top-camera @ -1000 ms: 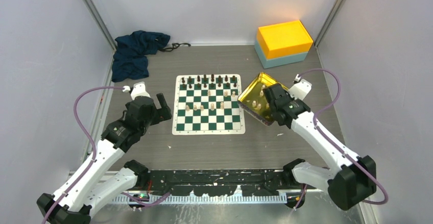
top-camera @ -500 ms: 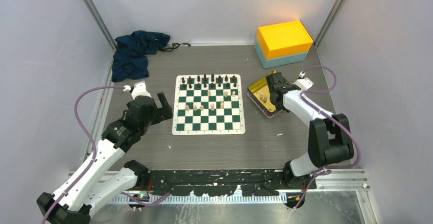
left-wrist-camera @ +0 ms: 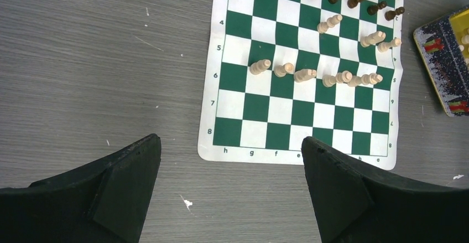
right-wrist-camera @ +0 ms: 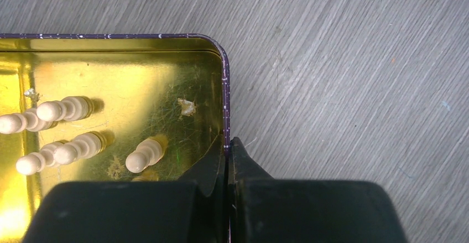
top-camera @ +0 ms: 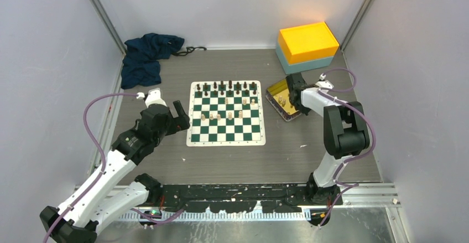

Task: Set up the chess pieces on the board
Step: Place the storage box at the center of the board.

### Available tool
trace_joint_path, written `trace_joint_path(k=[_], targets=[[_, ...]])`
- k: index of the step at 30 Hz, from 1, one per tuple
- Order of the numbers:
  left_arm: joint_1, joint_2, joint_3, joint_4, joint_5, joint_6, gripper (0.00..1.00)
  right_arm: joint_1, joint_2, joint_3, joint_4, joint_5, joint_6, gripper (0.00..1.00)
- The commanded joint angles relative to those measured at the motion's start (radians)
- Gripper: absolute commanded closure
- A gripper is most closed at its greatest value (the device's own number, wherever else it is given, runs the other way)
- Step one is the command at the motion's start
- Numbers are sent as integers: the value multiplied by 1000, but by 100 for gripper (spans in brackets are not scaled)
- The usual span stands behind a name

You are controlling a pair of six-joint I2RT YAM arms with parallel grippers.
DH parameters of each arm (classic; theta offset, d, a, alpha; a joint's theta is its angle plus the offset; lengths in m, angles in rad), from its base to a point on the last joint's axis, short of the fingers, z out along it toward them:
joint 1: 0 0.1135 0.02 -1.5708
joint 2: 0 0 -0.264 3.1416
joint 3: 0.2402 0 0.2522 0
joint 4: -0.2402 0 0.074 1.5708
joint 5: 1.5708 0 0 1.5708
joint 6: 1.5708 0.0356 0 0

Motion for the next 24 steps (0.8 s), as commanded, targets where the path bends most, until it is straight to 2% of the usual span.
trace_joint_path(k=[1,5,8,10,13,17,24], targets=[[-10,2,-2,51,-2,0,1,-19,13,51,50,24,52,100],[-13,7,-14,61,-5,-1,2,-21,42,61,44,15,54,95],[-16,10,-23,66,-10,-4,1,-21,46,57,53,6,45,80],[-17,10,-28,67,-13,-5,1,-21,41,51,63,-2,37,74],[-18,6,-31,68,-20,-5,1,-21,13,35,83,-11,15,56],[-21,1,-27,68,-23,-6,0,-20,-51,25,90,-5,-30,41],[-22,-18,-19,67,-31,-8,0,32,-198,41,55,75,-142,36]])
